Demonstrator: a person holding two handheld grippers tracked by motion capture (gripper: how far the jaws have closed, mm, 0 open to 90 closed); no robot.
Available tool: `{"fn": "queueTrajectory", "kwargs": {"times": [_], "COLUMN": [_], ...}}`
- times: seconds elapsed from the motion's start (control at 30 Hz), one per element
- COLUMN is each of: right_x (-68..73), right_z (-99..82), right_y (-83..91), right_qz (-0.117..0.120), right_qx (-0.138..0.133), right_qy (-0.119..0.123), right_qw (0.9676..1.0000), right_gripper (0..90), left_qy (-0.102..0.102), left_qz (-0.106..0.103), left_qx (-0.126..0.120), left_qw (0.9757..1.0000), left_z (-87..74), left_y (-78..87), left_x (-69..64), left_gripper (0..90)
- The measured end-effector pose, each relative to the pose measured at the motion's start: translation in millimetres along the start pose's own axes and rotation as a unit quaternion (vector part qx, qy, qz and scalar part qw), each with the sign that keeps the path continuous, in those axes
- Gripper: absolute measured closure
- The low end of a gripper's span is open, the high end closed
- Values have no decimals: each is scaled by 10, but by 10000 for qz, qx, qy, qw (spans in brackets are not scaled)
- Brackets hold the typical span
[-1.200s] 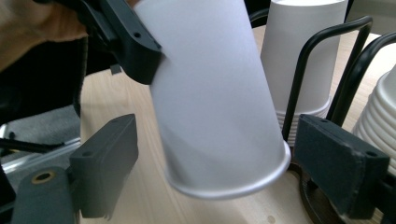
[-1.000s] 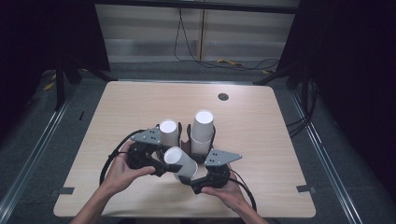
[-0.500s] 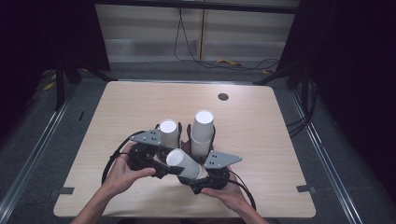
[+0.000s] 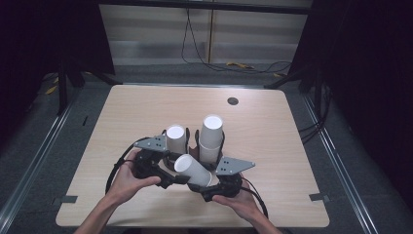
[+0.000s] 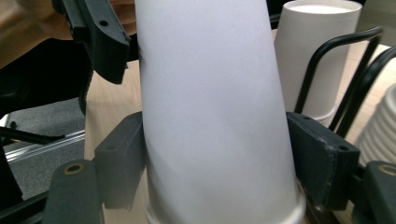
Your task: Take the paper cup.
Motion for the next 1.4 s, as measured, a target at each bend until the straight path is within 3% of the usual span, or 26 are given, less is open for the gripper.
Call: {"fn": "queueTrajectory", "kwargs": {"times": [0.23, 0.33, 0.37, 0.53, 0.6, 0.67, 0.73, 0.8, 1.0, 1.2, 1.4], "right_x": [-31, -31, -32, -57, -84, -102, -112, -120, -127, -144, -128], "right_z": [-8, -17, -20, -7, -7, -4, 8, 12, -66, -111, -78], "right_y": [51, 40, 41, 45, 44, 43, 46, 51, 85, 105, 112], "right_qz": [-14, 8, 0, 8, -41, -70, -93, -99, -138, -185, -105], "right_qx": [138, 228, 295, 468, 565, 608, 589, 560, 957, 1365, 1525], "right_qy": [-53, -45, -47, -7, -11, -28, -48, -112, 22, 212, 333], "right_qw": [9999, 9997, 9996, 9989, 9984, 9981, 9982, 9983, 9953, 9902, 9877], "right_gripper": [260, 261, 262, 265, 264, 262, 261, 262, 265, 267, 272], "left_qy": [-215, -372, -377, -418, -363, -346, -353, -221, -154, -395, -521], "left_qz": [46, 225, 330, 356, 326, 452, 585, 446, 398, 536, 532], "left_qx": [-127, -178, -182, -335, -275, -429, -420, -441, -156, -39, 125], "left_qw": [9997, 9989, 9986, 9979, 9984, 9975, 9968, 9978, 9990, 9978, 9971], "left_z": [102, 115, 116, 113, 95, 119, 111, 87, -6, -18, -70], "left_y": [73, 122, 145, 197, 205, 222, 243, 243, 237, 279, 247], "left_x": [-12, 39, 64, 50, 53, 86, 115, 102, 84, 90, 87], "left_gripper": [171, 184, 185, 219, 220, 220, 230, 229, 223, 196, 189]}}
Point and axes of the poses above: each handheld gripper's, and its own axes: y roughly backward along the jaws, z roughly out of its top, x roughly to its left, the point moved 10 cm from there along -y, roughly forward along the jaws, and after that the axes turned 12 degrees about -x, right-handed, at the moved point
